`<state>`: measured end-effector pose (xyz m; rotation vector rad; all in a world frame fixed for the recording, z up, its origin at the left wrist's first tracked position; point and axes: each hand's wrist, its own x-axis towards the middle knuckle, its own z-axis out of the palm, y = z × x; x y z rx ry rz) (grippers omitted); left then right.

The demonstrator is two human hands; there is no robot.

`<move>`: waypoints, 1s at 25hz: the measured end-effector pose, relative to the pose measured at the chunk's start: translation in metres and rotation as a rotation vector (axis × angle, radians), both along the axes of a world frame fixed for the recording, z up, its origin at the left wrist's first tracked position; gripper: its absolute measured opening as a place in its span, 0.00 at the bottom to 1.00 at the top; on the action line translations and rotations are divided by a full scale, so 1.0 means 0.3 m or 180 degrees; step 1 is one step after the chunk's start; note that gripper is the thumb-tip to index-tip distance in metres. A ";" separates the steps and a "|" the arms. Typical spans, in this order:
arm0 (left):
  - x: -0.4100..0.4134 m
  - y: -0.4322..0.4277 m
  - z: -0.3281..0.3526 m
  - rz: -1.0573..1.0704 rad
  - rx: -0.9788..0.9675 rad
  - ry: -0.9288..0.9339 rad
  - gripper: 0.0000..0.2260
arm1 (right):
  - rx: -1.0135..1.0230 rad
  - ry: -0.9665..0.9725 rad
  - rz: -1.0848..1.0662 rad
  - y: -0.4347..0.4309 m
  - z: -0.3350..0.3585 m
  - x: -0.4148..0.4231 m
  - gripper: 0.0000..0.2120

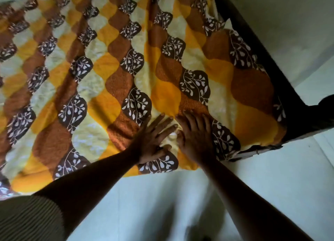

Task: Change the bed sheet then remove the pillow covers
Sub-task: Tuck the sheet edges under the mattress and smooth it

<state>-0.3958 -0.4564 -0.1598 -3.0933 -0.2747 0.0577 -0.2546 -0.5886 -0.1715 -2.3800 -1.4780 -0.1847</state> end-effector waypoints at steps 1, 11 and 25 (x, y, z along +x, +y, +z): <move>0.011 -0.006 0.025 0.0076 -0.0088 0.0229 0.27 | -0.0072 0.0190 -0.0010 -0.002 0.011 0.003 0.22; 0.158 -0.400 0.454 0.2405 -0.3142 -0.0197 0.24 | -0.1158 0.1417 0.0944 -0.166 0.557 0.314 0.11; 0.994 -0.304 0.274 0.3875 -0.3765 -0.1401 0.12 | -0.1617 0.1365 0.1345 0.067 0.903 1.121 0.12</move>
